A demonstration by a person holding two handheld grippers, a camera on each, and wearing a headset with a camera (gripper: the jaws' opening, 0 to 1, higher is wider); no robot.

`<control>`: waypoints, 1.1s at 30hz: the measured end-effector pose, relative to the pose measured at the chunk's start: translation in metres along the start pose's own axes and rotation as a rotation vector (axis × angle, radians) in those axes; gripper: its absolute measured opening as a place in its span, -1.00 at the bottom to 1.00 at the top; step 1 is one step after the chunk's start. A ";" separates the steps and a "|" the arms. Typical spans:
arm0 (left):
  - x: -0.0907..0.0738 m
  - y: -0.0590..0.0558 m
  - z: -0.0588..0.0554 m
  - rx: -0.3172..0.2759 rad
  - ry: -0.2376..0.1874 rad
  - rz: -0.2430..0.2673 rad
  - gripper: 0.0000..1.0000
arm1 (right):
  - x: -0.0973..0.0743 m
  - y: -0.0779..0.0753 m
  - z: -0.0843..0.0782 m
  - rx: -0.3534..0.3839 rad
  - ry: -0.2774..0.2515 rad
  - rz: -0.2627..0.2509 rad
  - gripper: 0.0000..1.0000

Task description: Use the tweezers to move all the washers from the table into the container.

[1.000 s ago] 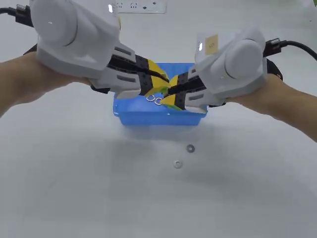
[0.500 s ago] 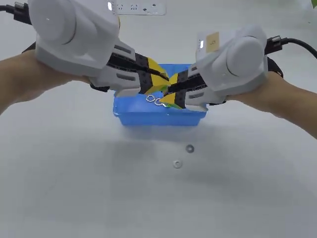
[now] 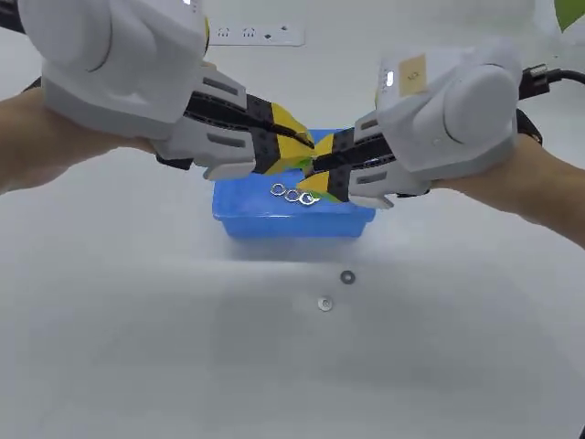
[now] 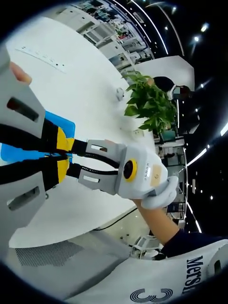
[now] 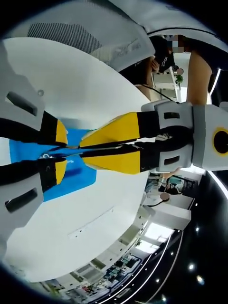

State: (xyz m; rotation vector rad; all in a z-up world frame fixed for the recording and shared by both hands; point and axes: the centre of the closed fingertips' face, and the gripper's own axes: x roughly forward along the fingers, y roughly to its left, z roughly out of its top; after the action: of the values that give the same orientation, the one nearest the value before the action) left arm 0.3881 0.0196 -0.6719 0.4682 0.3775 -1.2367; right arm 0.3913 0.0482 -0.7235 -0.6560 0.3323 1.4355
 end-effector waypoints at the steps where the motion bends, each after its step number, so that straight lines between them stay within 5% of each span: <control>1: -0.001 -0.002 0.003 0.004 -0.003 0.002 -0.88 | -0.003 0.002 0.003 -0.005 -0.003 -0.003 -0.78; 5: -0.010 -0.022 0.017 0.027 -0.009 0.002 -0.88 | -0.016 0.016 0.012 -0.020 -0.012 -0.009 -0.78; 14: -0.017 -0.063 0.029 0.036 -0.018 -0.015 -0.88 | -0.036 0.055 0.018 -0.027 -0.026 0.000 -0.79; 24: -0.007 -0.115 0.016 -0.014 0.000 -0.058 -0.88 | -0.038 0.109 -0.002 0.036 -0.022 0.045 -0.78; 29: -0.001 -0.129 0.010 -0.034 0.010 -0.065 -0.87 | -0.034 0.122 -0.011 0.061 -0.008 0.075 -0.78; 33: 0.001 -0.128 0.000 -0.058 0.019 -0.062 -0.88 | -0.029 0.124 -0.018 0.075 -0.002 0.076 -0.78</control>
State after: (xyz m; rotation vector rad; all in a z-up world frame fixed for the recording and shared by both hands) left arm 0.2661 -0.0141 -0.6892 0.4218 0.4454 -1.2789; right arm 0.2698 0.0145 -0.7474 -0.5864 0.4108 1.4883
